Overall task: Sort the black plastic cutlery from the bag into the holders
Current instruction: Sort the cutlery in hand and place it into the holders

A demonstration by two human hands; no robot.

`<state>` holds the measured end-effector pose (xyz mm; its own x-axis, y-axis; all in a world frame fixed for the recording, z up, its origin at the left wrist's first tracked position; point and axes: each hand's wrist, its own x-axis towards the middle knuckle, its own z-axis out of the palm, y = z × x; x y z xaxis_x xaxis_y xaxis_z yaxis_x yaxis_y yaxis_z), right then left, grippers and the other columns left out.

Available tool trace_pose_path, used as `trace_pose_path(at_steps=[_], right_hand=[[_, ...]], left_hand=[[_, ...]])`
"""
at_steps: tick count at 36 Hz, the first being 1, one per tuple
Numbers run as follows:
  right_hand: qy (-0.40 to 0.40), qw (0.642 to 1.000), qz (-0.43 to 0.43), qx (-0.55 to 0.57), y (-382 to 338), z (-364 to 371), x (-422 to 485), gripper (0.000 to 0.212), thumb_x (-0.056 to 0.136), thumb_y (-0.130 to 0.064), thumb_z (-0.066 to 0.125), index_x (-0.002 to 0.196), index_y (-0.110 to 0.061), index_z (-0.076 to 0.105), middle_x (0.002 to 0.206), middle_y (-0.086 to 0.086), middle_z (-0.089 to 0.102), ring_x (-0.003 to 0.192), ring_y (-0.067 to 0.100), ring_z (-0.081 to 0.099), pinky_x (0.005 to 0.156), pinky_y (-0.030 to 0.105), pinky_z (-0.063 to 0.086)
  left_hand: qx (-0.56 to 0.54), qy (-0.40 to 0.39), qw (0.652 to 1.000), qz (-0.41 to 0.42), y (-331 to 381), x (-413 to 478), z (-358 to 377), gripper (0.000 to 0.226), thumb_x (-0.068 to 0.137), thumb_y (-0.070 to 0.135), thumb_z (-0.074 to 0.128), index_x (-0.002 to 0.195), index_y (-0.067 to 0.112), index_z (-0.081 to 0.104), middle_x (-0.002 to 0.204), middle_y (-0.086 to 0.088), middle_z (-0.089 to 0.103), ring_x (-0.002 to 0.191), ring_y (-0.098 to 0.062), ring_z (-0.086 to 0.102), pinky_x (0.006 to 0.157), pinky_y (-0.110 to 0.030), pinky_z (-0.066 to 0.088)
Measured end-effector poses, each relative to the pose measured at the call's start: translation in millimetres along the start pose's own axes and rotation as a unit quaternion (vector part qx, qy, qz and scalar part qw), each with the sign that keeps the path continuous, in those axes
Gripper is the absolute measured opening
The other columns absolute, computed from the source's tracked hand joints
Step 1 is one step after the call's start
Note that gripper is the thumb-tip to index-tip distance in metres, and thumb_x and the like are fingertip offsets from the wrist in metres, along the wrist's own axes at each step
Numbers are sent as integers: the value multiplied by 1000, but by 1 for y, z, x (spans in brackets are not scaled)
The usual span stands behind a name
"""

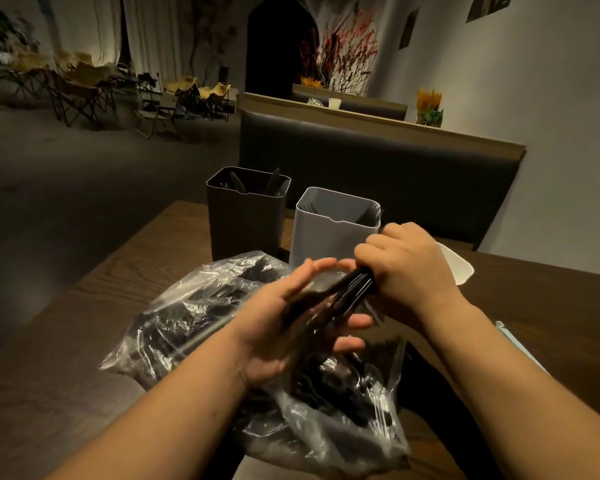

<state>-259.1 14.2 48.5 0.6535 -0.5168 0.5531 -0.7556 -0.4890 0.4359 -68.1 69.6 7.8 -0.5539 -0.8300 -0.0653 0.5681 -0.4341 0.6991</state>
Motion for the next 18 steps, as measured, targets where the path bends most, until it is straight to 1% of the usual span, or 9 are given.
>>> trace_pose_path(at_steps=[3, 4, 6, 8, 10, 12, 14, 16, 18], right_hand=[[-73, 980, 177, 46, 5, -12, -4, 18, 84, -28, 56, 70, -19, 62, 64, 2, 60, 62, 32, 59, 56, 32, 42], [-105, 964, 236, 71, 5, -16, -6, 11, 84, -24, 57, 77, -20, 65, 68, 0, 59, 70, 31, 61, 60, 35, 47], [-143, 924, 316, 160, -2, -23, -6, 9, 84, -14, 61, 84, -21, 68, 69, -4, 56, 79, 29, 61, 68, 38, 51], [-157, 882, 344, 282, -15, -25, -4, 16, 88, -18, 65, 72, -17, 66, 63, -6, 58, 69, 22, 60, 62, 34, 49], [-183, 819, 358, 410, -34, -25, -4, 26, 88, -23, 68, 64, -12, 65, 53, -7, 58, 53, 8, 54, 53, 28, 41], [-205, 745, 363, 521, -54, -22, -7, 20, 82, -25, 68, 74, -7, 70, 55, -4, 62, 50, 5, 53, 54, 26, 40], [-222, 676, 370, 598, -67, -20, -12, 21, 78, -23, 68, 88, -6, 72, 66, -1, 64, 58, 11, 57, 55, 25, 42], [-239, 649, 363, 625, -76, -18, -17, 27, 75, -26, 65, 96, -13, 72, 83, 2, 68, 74, 17, 63, 63, 26, 45], [-253, 667, 354, 605, -77, -13, -24, 22, 83, -25, 61, 103, -24, 71, 94, -2, 72, 93, 17, 69, 72, 27, 53]], left_hand=[[-39, -21, 999, 9, 1, -6, -5, 60, 95, 53, 39, 136, 14, 57, 132, -23, 64, 115, -43, 66, 98, -57, 50], [-44, -11, 999, 24, 1, -4, -5, 60, 93, 51, 42, 136, 12, 57, 132, -24, 63, 120, -43, 63, 102, -58, 48], [-30, 16, 998, 57, 0, -1, -5, 55, 92, 39, 49, 138, 11, 55, 133, -24, 62, 122, -40, 62, 104, -57, 47], [21, 17, 996, 86, -4, 1, -3, 49, 91, 26, 57, 138, 13, 55, 136, -19, 62, 125, -34, 61, 107, -52, 46], [58, -9, 993, 104, -9, 0, -1, 53, 86, 16, 58, 138, 14, 55, 137, -13, 63, 124, -26, 62, 105, -43, 49], [94, -14, 989, 114, -14, -2, 3, 53, 83, 16, 58, 136, 14, 57, 132, -9, 66, 114, -18, 66, 93, -31, 55], [137, 8, 983, 126, -21, -3, 5, 51, 85, 23, 60, 134, 13, 59, 130, -7, 68, 118, -19, 66, 96, -29, 53], [179, 41, 973, 139, -25, -2, 5, 45, 89, 28, 63, 131, 12, 62, 127, -5, 70, 122, -21, 64, 99, -28, 51], [208, 72, 965, 143, -28, 1, 4, 37, 91, 24, 68, 125, 10, 65, 121, -6, 73, 119, -21, 66, 94, -25, 53]])
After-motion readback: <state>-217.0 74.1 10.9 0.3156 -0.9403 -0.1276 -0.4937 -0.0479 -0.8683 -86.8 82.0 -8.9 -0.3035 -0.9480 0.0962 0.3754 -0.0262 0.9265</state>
